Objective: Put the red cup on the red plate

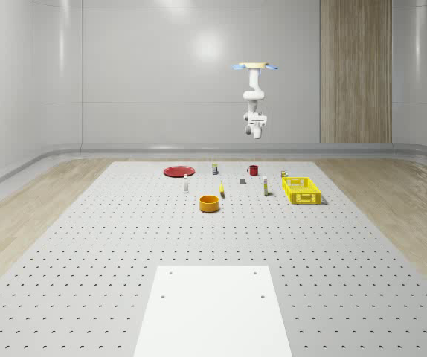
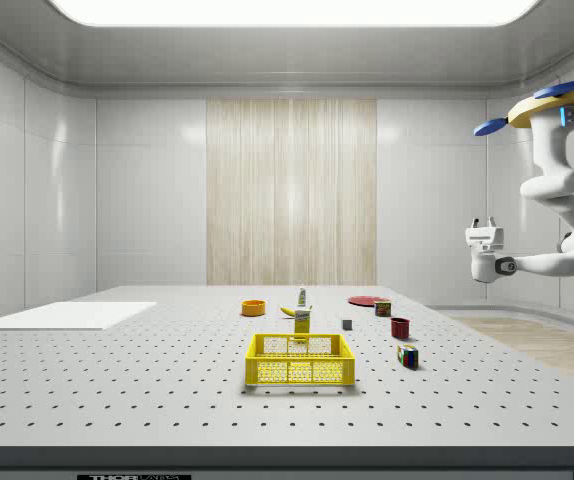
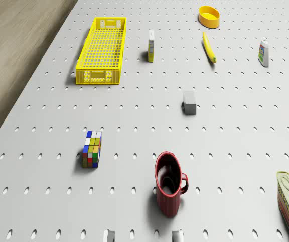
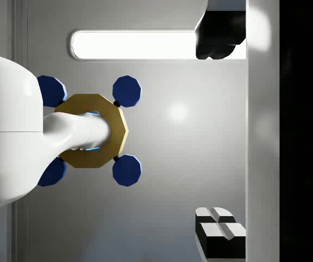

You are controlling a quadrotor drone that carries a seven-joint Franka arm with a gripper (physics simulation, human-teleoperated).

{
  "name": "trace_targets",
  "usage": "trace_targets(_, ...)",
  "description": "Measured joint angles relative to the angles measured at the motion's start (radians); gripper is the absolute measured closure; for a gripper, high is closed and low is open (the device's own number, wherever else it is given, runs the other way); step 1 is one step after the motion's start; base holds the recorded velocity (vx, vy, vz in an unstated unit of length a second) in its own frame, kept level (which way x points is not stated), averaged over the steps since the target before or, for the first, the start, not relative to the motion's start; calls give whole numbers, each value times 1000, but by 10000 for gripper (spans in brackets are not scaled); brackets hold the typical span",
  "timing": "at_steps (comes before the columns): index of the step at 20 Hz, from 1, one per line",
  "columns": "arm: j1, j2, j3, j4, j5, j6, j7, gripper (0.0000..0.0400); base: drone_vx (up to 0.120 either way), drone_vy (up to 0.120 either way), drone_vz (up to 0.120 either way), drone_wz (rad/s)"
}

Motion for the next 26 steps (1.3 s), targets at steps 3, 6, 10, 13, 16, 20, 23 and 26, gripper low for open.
trace_targets(3,-2,7,1,63,1,-53,-1,0,0,0,0,0)
trace_targets(6,-3,25,1,128,1,-98,-2,0,0,0,0,0)
trace_targets(10,-4,53,2,206,2,-145,-2,0,0,0,0,0)
trace_targets(13,-5,69,3,248,2,-168,-2,0,0,0,0,0)
trace_targets(16,-5,79,3,273,2,-182,-3,0,0,0,0,0)
trace_targets(20,-6,84,3,289,2,-189,-3,0,0,0,0,0)
trace_targets(23,-6,85,4,294,2,-191,-3,0,0,0,0,0)
trace_targets(26,-7,85,4,296,2,-190,-3,0,0,0,0,0)
